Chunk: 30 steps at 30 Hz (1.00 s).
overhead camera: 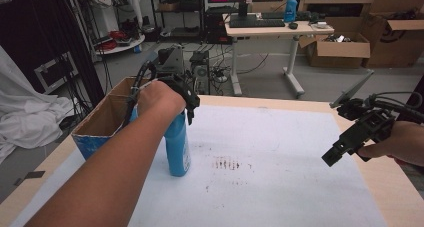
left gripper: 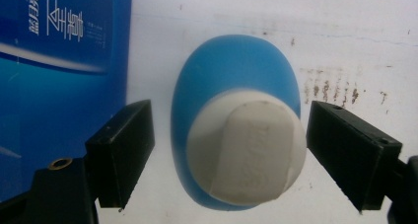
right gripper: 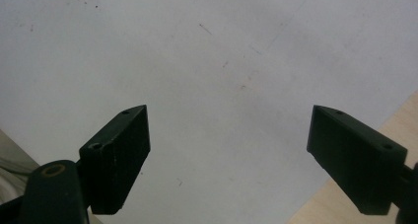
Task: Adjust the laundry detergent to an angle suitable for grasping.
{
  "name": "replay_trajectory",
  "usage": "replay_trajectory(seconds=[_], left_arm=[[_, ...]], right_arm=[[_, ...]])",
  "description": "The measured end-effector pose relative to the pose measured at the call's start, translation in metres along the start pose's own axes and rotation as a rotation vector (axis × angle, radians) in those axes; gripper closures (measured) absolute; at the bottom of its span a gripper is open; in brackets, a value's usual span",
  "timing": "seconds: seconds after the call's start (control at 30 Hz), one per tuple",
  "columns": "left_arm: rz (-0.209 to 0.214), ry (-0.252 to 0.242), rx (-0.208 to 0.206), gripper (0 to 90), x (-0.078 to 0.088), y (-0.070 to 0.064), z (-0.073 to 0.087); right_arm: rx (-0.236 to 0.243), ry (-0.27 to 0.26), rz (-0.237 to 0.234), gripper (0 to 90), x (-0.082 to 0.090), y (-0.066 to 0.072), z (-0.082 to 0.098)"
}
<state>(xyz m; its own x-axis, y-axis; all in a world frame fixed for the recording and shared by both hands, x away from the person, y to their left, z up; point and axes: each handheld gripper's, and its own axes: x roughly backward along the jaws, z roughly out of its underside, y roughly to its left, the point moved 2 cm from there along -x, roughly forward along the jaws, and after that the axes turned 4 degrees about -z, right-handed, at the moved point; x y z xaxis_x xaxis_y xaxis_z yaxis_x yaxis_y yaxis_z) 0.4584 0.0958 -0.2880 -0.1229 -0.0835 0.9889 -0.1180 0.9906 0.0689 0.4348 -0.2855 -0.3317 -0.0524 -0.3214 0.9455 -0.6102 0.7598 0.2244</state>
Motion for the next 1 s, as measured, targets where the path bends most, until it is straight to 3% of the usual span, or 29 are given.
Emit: replay_trajectory(seconds=[1.0], left_arm=[[0.007,0.000,0.010,25.0,-0.0080,-0.0011,0.0017]], right_arm=[[0.002,0.003,-0.003,16.4,-0.0010,0.0017,-0.0011]])
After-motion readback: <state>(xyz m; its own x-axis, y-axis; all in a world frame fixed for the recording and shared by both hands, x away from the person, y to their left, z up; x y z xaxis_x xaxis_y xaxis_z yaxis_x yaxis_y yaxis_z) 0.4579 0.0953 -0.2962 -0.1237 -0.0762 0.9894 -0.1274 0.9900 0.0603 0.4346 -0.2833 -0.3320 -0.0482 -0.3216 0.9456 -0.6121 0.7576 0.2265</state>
